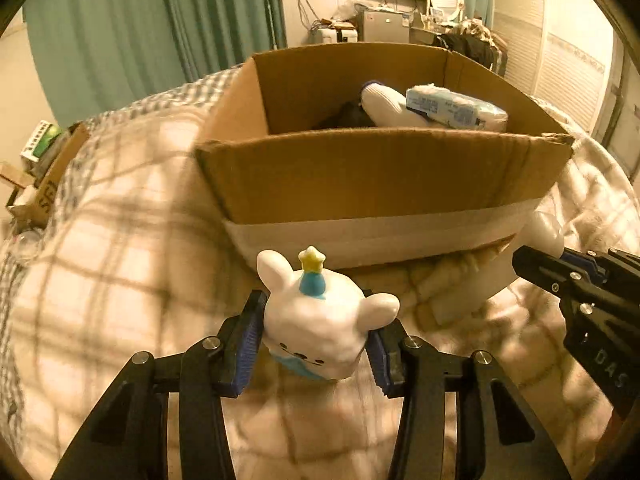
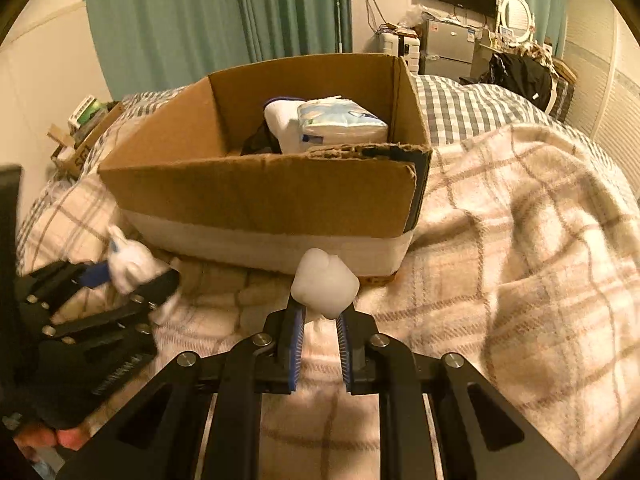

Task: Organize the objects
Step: 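Grasp the white plastic tube with the right tool while the left tool grasps the bunny figurine, then carry the tube and bunny figurine into the box and open both tools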

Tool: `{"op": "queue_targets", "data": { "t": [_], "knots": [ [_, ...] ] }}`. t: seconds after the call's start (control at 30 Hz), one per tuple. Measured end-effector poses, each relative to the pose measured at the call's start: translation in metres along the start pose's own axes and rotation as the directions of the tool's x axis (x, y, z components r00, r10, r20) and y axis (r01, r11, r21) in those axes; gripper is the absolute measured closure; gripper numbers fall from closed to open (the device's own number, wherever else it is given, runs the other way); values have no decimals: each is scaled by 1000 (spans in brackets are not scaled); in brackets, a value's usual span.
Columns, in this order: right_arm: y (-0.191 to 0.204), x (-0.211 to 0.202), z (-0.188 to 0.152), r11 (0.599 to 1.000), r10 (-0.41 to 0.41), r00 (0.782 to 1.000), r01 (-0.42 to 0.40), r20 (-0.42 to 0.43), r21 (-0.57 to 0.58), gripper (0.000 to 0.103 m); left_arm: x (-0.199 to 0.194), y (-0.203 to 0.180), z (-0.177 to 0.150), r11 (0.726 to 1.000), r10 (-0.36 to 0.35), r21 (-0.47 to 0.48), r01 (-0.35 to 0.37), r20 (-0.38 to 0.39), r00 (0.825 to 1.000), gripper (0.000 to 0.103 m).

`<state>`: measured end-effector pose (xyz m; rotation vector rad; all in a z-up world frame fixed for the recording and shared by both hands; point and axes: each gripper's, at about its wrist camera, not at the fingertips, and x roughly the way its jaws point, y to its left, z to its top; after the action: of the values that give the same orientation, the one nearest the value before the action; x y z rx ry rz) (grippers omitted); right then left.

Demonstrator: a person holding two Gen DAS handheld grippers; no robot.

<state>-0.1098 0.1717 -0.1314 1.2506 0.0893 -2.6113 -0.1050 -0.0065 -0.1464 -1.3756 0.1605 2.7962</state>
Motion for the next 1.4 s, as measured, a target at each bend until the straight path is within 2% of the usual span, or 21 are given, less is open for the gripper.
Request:
{"op": "queue_targets", "data": {
  "t": [0.07,0.17,0.4,0.63,0.73,0.83,1.03,1.2,1.4],
  "knots": [
    [3,-9,-4,1000,0,1000,0,-1,-17,89,-9,1,-1,1000,21,1,-21,-4,1000,56],
    [5,-32,-3,1000,2,1000,-2,24,-26,89,-28,6,0,1000,0,-28,0,5,1000,56],
    [7,-94,8,999,26,994,-23,104,-28,89,-86,-2,10,1000,-9,-26,11,73,997,56],
    [10,-155,49,997,75,971,-67,229,-43,89,-126,-9,39,999,-39,-13,42,145,989,56],
    [9,-171,72,994,111,957,-100,267,-52,89,-132,-10,56,998,-65,-17,68,152,986,56],
    [12,-177,95,992,119,948,-100,295,-77,89,-130,-10,75,997,-75,-10,77,160,984,56],
    [15,-157,132,984,172,937,-150,304,-94,89,-111,-7,112,997,-74,11,74,188,979,56],
    [17,-102,154,980,193,944,-174,269,-94,89,-71,-1,135,998,-56,20,53,184,981,56],
    [11,-39,154,972,230,951,-215,206,-92,89,-25,4,147,999,-46,19,43,172,984,56]
  ]
}}
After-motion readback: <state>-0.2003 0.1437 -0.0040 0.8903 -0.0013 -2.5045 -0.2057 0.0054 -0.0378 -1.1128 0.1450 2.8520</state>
